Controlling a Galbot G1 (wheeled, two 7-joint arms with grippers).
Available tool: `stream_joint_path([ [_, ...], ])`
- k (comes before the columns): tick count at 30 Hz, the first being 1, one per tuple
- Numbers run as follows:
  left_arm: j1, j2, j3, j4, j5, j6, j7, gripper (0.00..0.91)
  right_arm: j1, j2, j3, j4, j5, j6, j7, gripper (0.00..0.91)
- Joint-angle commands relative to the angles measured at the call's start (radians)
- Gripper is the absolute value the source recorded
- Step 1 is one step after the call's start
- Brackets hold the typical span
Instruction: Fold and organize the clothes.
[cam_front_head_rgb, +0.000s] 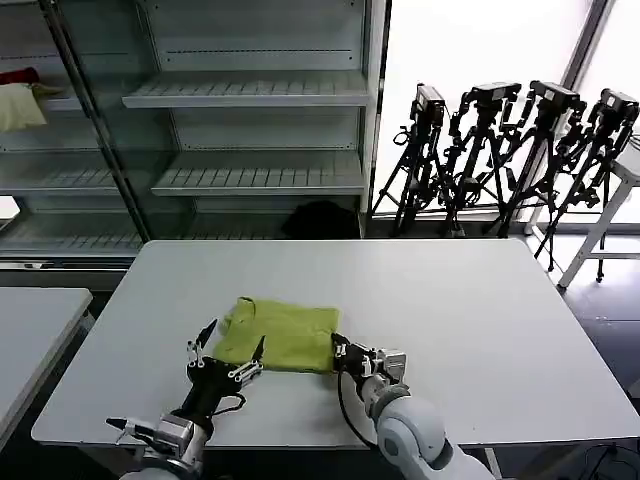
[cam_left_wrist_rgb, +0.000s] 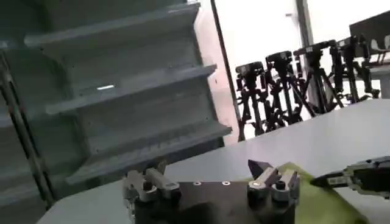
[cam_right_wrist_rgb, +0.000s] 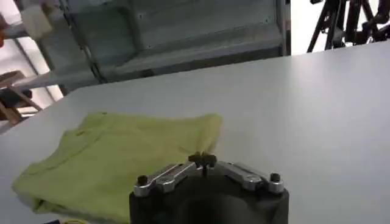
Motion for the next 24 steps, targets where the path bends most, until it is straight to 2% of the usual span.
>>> stream_joint_path([
  [1,0.001,0.004,-0.009,0.002,-0.011,-0.001,-0.001,0.907,-0.036,-0.162,0.158,0.04,0.013,0.012,-0.064,0.0],
  [4,-0.001,0.003,-0.005,0.008,-0.012,-0.003,-0.001,0.907,-0.049,-0.222,0.205,0.026,0.018,0.034,-0.089,0.0],
  [11,-0.004,-0.003,0.009,0.007,-0.01,-0.002,-0.001,0.907,-0.047,-0.273,0.249,-0.022,0.015,0.079,-0.121,0.0],
  [12,-0.002,-0.003,0.01,0.004,-0.01,-0.002,-0.001,0.907,-0.051,-0.274,0.25,-0.021,0.015,0.077,-0.126,0.05],
  [13,0.0,-0.003,0.011,0.002,-0.011,-0.002,-0.001,0.907,-0.064,-0.282,0.256,-0.015,0.013,0.076,-0.141,0.282],
  [14,0.001,-0.004,0.012,-0.001,-0.011,-0.002,-0.001,0.907,-0.075,-0.289,0.259,-0.004,0.009,0.075,-0.149,0.907],
  [19,0.017,-0.007,0.035,-0.04,-0.02,0.003,-0.037,0.907,-0.155,-0.313,0.31,0.082,-0.037,0.082,-0.128,0.907],
  [23,0.035,-0.004,0.054,-0.099,-0.054,0.045,-0.07,0.907,-0.283,-0.351,0.404,0.199,-0.141,0.154,-0.111,0.907],
  [24,0.039,-0.005,0.058,-0.11,-0.058,0.049,-0.073,0.907,-0.326,-0.357,0.449,0.227,-0.16,0.191,-0.11,0.907],
])
